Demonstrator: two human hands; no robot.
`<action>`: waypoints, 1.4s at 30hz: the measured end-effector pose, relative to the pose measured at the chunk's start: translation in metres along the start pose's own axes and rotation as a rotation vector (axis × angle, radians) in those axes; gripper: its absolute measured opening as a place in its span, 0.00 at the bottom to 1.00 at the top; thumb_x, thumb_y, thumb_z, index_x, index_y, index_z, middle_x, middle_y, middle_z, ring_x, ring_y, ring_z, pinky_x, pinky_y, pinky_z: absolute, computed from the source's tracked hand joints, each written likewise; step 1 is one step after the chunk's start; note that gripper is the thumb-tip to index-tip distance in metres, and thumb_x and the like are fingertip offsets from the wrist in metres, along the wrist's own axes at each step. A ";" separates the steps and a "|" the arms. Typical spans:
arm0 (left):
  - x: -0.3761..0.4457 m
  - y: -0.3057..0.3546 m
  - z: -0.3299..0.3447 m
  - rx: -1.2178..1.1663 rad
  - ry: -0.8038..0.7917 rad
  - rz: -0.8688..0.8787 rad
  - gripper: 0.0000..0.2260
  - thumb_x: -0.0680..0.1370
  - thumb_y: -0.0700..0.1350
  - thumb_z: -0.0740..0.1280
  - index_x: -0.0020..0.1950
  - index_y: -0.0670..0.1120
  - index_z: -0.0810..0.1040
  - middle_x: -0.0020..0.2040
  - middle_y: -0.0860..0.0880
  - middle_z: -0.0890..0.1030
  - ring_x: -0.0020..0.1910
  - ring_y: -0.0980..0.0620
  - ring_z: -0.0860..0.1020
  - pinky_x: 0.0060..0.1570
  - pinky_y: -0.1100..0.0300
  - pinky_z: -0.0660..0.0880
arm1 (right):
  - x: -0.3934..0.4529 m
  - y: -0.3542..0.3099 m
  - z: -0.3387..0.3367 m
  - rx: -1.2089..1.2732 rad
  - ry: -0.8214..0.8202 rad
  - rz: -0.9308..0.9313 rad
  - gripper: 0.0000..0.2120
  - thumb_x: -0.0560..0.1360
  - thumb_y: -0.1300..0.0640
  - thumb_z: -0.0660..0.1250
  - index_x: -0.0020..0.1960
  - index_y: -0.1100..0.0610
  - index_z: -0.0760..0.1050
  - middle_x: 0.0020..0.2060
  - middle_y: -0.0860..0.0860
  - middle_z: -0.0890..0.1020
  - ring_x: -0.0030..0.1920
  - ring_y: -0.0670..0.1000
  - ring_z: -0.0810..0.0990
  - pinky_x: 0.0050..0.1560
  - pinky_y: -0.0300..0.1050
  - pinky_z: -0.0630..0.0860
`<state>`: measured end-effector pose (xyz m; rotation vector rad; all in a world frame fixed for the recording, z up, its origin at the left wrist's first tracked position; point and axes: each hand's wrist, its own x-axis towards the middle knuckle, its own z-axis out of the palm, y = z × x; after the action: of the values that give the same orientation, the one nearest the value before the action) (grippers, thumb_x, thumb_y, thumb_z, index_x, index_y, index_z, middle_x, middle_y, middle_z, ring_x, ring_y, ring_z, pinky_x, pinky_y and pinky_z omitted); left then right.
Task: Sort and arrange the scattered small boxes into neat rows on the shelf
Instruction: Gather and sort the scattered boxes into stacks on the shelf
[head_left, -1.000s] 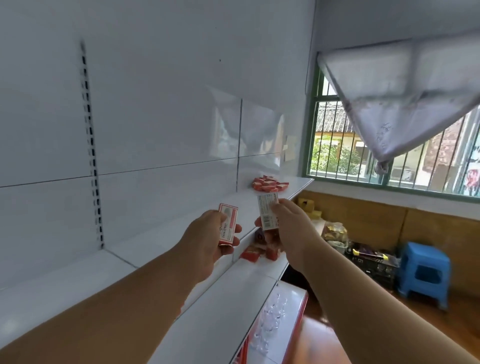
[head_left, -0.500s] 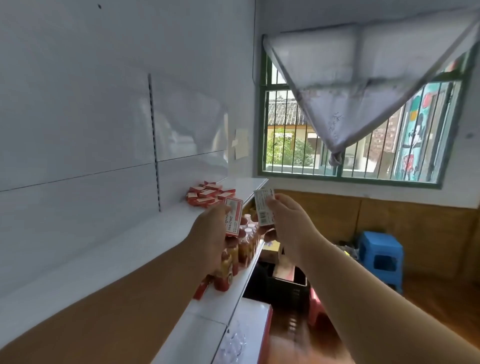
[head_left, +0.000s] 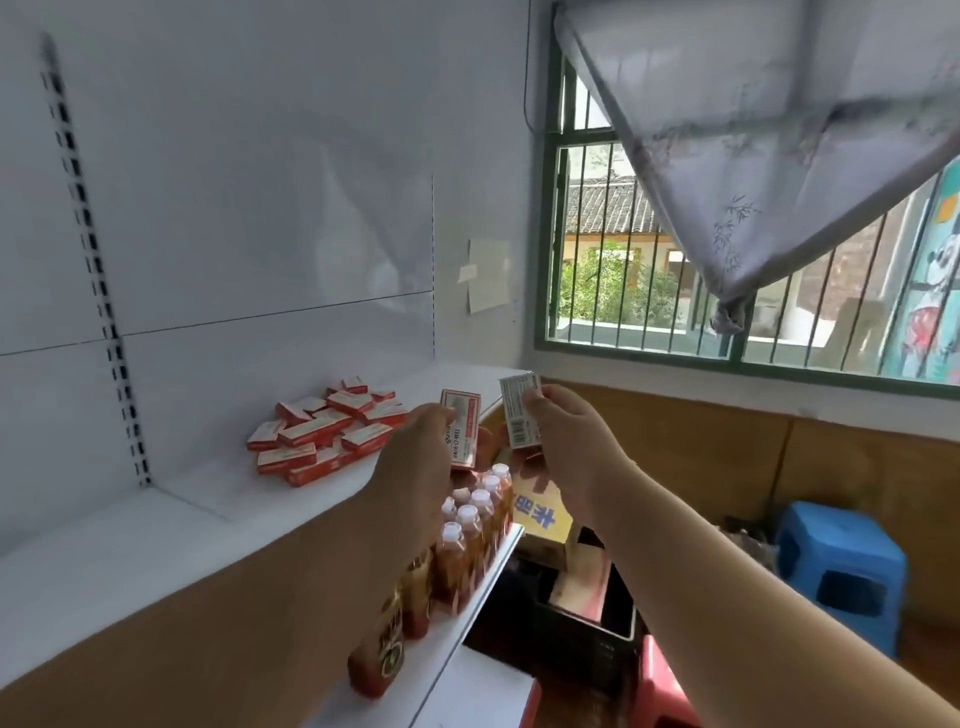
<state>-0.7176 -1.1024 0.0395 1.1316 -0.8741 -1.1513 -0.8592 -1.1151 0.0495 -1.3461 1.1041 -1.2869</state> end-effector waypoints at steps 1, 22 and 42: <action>0.022 -0.004 0.004 -0.002 0.018 0.000 0.10 0.77 0.49 0.63 0.53 0.47 0.78 0.53 0.39 0.83 0.48 0.40 0.82 0.55 0.40 0.79 | 0.021 0.006 -0.002 0.012 -0.009 0.008 0.12 0.83 0.53 0.56 0.59 0.56 0.74 0.43 0.57 0.80 0.35 0.53 0.77 0.23 0.37 0.69; 0.349 -0.007 0.010 0.671 0.545 0.112 0.06 0.79 0.47 0.65 0.52 0.51 0.82 0.45 0.49 0.84 0.45 0.50 0.82 0.39 0.58 0.77 | 0.448 0.103 0.075 -0.291 -0.508 -0.125 0.11 0.80 0.54 0.61 0.46 0.59 0.77 0.33 0.56 0.81 0.30 0.52 0.74 0.30 0.45 0.69; 0.412 -0.042 0.008 1.432 1.053 -0.170 0.10 0.75 0.57 0.69 0.50 0.53 0.78 0.47 0.52 0.79 0.39 0.51 0.74 0.39 0.59 0.68 | 0.540 0.134 0.163 -0.955 -1.004 -0.529 0.12 0.74 0.56 0.64 0.34 0.59 0.70 0.28 0.52 0.73 0.28 0.50 0.70 0.26 0.39 0.62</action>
<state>-0.6458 -1.5069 -0.0111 2.6200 -0.6478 0.2878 -0.6730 -1.6624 -0.0015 -2.6961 0.6011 -0.1494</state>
